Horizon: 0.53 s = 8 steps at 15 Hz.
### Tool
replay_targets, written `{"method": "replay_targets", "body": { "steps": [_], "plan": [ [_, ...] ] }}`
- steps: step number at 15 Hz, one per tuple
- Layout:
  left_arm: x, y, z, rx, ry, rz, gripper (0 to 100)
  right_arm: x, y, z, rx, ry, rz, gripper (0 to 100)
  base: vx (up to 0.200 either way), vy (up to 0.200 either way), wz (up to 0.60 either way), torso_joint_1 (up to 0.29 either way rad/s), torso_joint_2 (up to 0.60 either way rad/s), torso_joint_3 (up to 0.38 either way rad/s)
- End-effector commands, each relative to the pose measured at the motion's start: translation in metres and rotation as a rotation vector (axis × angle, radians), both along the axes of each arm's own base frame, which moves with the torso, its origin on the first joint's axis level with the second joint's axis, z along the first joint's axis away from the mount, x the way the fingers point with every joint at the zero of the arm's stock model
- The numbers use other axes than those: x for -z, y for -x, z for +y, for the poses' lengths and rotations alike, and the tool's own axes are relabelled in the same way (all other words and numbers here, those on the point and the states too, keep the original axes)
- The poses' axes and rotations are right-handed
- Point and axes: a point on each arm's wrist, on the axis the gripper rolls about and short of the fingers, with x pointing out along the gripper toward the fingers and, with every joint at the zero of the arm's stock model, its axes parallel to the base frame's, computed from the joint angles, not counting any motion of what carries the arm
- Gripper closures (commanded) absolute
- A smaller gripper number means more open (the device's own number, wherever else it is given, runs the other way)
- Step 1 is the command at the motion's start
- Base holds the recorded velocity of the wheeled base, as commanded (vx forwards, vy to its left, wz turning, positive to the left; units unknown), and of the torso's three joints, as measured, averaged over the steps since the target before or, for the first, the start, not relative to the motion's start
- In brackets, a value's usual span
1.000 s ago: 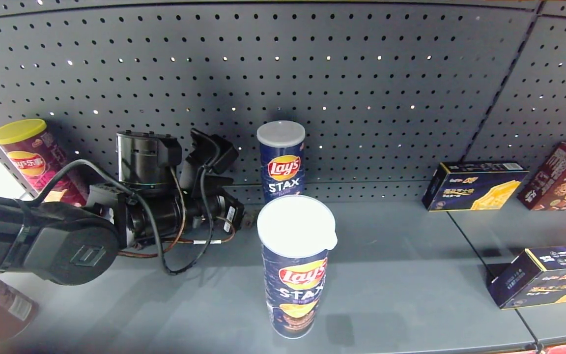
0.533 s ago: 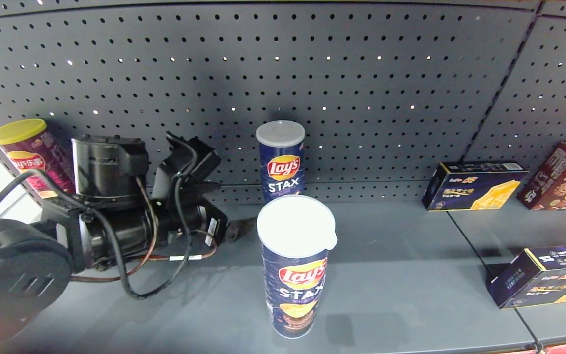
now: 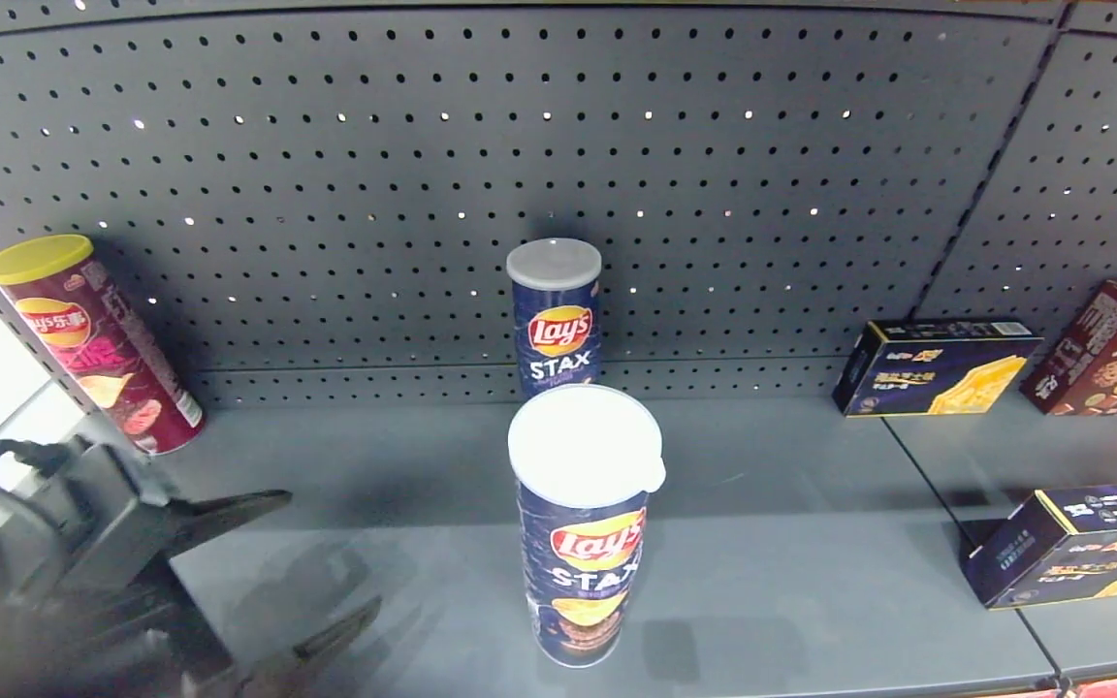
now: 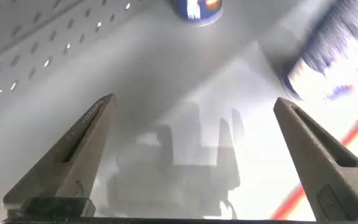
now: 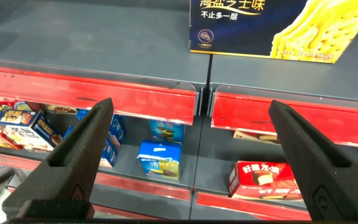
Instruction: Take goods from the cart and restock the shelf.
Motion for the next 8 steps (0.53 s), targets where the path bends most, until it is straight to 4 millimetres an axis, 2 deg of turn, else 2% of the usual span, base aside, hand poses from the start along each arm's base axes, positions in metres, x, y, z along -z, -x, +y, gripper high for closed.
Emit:
{"method": "replay_targets", "body": {
  "steps": [1, 3, 8],
  "plan": [
    [0.025, 0.062, 0.031, -0.095, 0.054, -0.101, 0, 0.0, 0.0, 0.0, 0.0, 0.001, 0.002, 0, 0.0, 0.0, 0.0, 0.0, 0.0, 0.0],
    [0.042, 0.083, 0.041, -0.156, 0.071, -0.126, 0, 0.0, 0.0, 0.0, 0.0, -0.001, 0.002, 0, 0.0, 0.0, 0.0, 0.0, 0.0, 0.0],
    [0.068, 0.13, 0.059, -0.183, 0.063, -0.111, 0, 0.0, 0.0, 0.0, 0.0, 0.001, 0.002, 0, 0.0, 0.0, 0.0, 0.0, 0.0, 0.0]
  ]
}}
